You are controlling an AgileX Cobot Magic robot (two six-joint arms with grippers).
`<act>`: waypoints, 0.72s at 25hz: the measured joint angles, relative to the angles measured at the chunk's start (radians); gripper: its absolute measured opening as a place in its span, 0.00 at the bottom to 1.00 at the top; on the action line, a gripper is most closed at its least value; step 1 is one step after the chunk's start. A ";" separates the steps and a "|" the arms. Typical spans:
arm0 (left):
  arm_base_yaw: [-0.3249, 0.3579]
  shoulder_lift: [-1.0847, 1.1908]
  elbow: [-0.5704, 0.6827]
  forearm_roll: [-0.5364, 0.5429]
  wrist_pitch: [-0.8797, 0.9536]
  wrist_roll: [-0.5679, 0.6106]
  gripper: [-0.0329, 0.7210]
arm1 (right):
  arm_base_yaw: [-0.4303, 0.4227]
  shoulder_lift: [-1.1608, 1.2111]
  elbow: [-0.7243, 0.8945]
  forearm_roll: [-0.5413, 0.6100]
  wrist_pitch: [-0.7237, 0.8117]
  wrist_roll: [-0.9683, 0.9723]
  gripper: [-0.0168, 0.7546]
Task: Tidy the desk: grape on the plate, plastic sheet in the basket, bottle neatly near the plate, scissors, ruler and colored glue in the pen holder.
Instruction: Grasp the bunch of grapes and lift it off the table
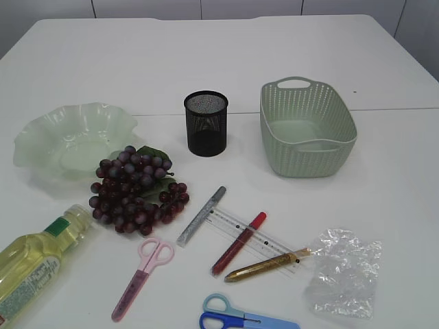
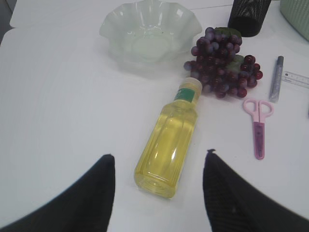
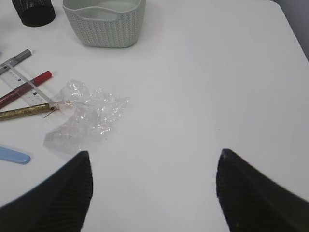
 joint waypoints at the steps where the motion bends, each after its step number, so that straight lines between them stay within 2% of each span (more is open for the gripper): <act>1: 0.000 0.000 0.000 0.000 0.000 0.000 0.61 | 0.000 0.000 0.000 0.000 0.000 0.000 0.78; 18: 0.000 0.000 0.000 -0.006 0.000 0.000 0.61 | 0.000 0.000 0.000 0.000 0.000 0.000 0.78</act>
